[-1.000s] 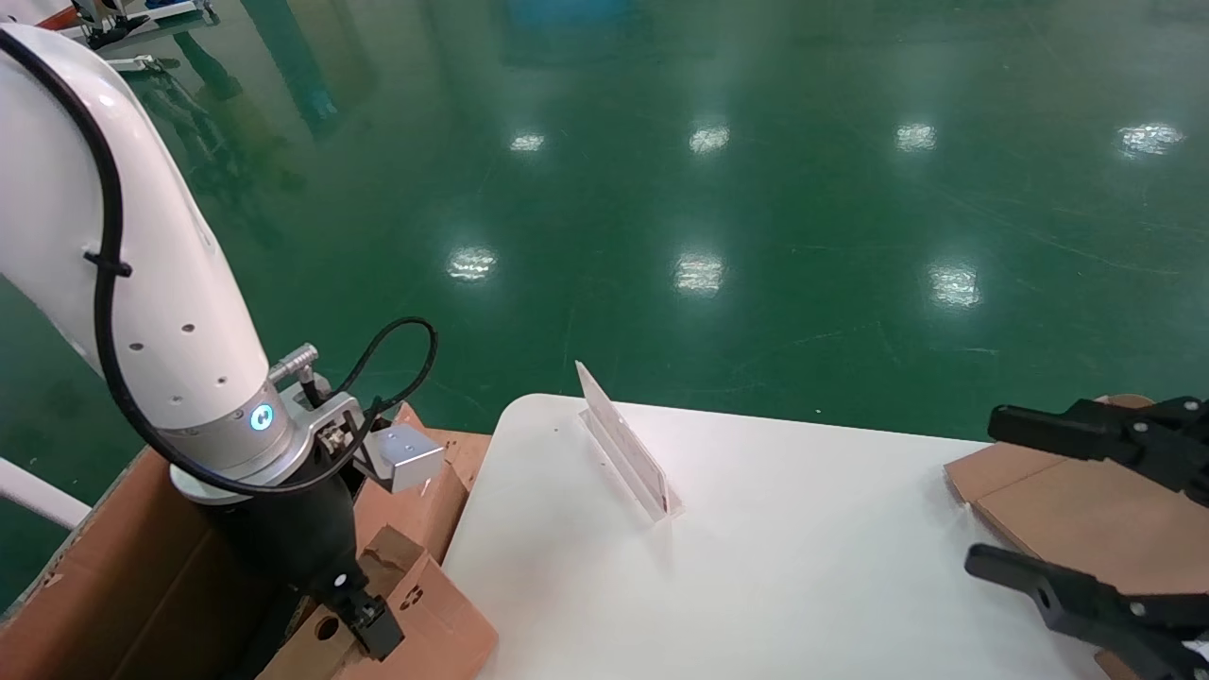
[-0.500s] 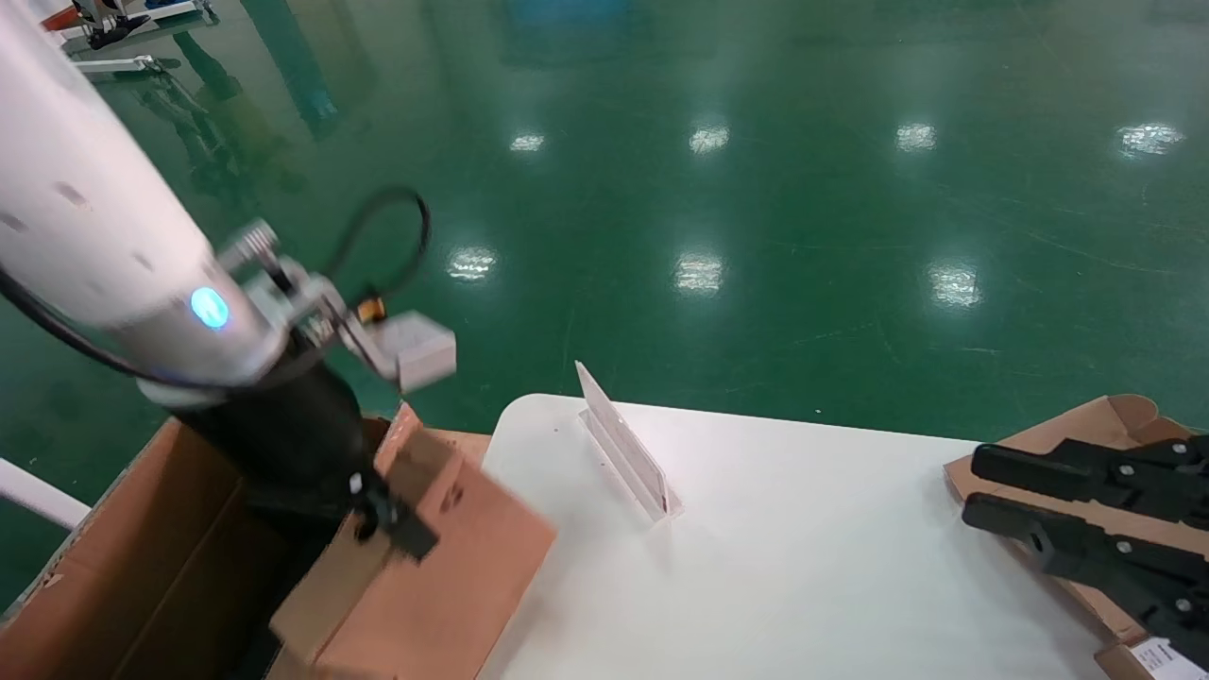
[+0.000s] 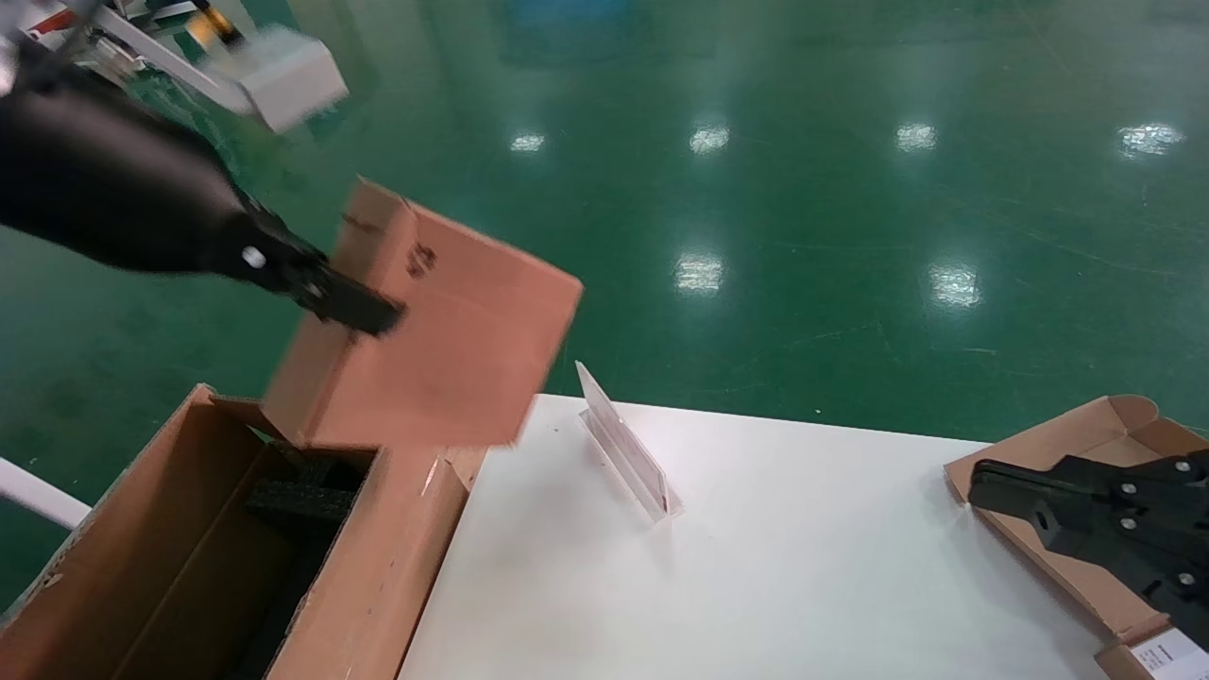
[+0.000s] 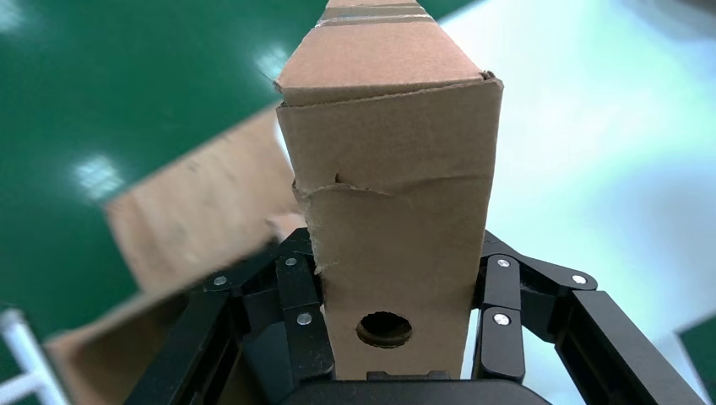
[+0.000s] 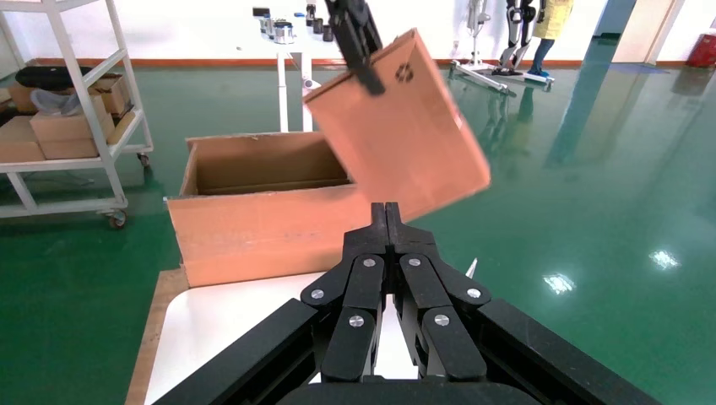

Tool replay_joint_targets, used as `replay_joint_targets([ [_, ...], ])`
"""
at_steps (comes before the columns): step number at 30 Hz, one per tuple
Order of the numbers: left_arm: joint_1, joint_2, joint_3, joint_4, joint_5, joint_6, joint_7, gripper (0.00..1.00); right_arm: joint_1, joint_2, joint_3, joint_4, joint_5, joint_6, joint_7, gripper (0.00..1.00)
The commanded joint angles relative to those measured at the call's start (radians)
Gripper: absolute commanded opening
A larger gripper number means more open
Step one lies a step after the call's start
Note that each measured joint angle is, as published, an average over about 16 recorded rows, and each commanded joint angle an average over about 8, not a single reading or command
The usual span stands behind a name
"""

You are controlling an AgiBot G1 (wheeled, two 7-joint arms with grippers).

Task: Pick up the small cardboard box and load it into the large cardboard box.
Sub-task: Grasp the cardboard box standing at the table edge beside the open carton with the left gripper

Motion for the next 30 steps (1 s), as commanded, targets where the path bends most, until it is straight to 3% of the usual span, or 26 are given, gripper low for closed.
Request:
replay_joint_targets([
  [1, -0.026, -0.008, -0.015, -0.001, 0.025, 0.011, 0.018, 0.00, 0.000, 0.000, 0.000, 0.000, 0.000, 0.000, 0.000, 1.00],
  [12, -0.106, -0.043, 0.048, 0.025, 0.090, 0.028, 0.094, 0.00, 0.000, 0.000, 0.000, 0.000, 0.000, 0.000, 0.000, 1.00],
  [20, -0.173, -0.046, 0.185, 0.052, 0.100, 0.031, 0.110, 0.00, 0.000, 0.000, 0.000, 0.000, 0.000, 0.000, 0.000, 1.00],
  [24, -0.257, 0.000, 0.340, 0.081, 0.073, 0.032, 0.116, 0.00, 0.000, 0.000, 0.000, 0.000, 0.000, 0.000, 0.000, 1.00],
  [30, -0.422, 0.154, 0.708, 0.151, -0.042, 0.032, 0.142, 0.00, 0.000, 0.000, 0.000, 0.000, 0.000, 0.000, 0.000, 1.00],
])
